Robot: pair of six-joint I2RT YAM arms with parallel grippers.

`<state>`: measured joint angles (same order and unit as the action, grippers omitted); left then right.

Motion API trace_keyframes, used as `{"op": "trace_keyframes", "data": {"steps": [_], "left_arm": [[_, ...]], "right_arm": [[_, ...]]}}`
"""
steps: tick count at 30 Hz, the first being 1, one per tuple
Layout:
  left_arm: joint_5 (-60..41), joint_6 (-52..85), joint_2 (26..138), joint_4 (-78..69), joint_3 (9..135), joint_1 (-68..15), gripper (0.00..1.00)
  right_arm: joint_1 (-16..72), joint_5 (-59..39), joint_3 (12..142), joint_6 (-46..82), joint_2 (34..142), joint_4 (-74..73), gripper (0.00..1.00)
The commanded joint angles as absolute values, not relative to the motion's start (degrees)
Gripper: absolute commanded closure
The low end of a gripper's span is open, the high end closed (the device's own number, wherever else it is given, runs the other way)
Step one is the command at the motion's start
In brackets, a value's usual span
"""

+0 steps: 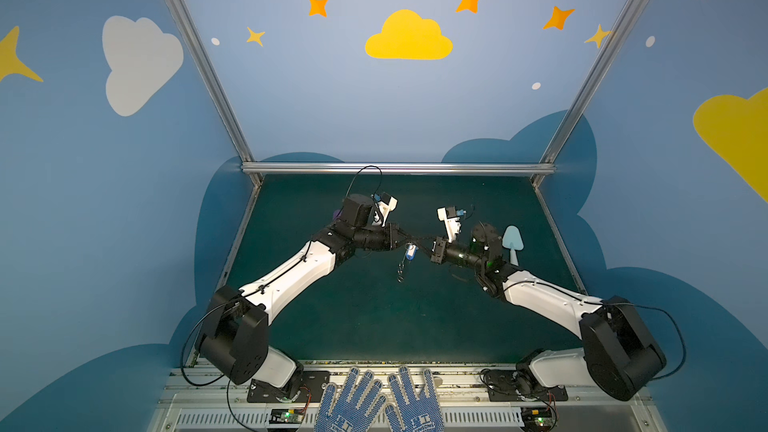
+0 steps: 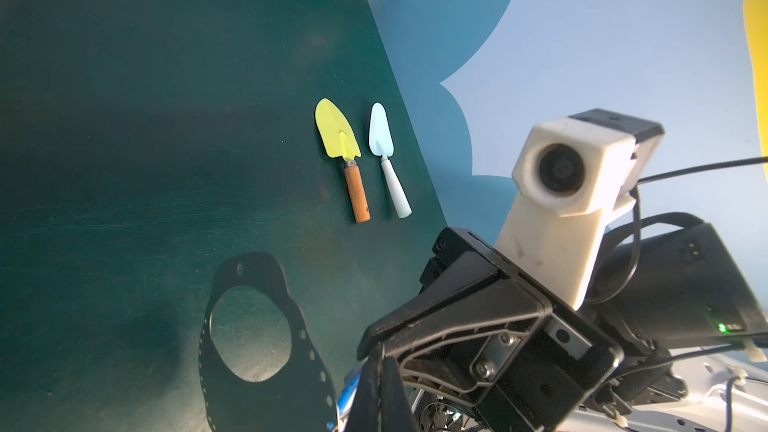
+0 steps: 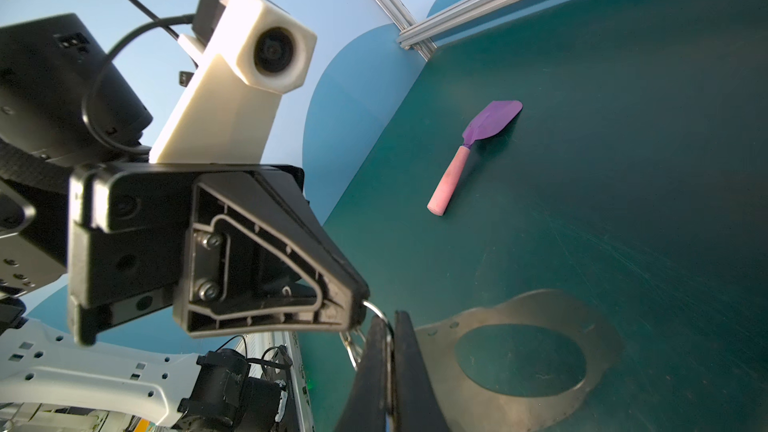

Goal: Put the keys on the keyring

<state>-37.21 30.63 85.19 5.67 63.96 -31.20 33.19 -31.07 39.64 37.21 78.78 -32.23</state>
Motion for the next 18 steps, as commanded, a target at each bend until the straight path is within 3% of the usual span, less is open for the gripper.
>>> {"op": "trace_keyframes", "data": {"steps": [1,6,18], "left_arm": [[-38.23,30.54,85.0,7.98,64.99,-33.75,0.96],[-36.18,31.61,85.08,7.56,64.51,-33.49,0.96],[-35.22,32.61,85.18,7.64,64.66,-33.23,0.96]], "right_arm": [[33.76,-30.08,42.62,34.69,77.9,-32.1,0.9],[33.75,-27.12,41.42,32.84,75.6,-28.92,0.81],[33.97,-22.33,38.85,27.37,68.75,-23.43,0.77]]}}
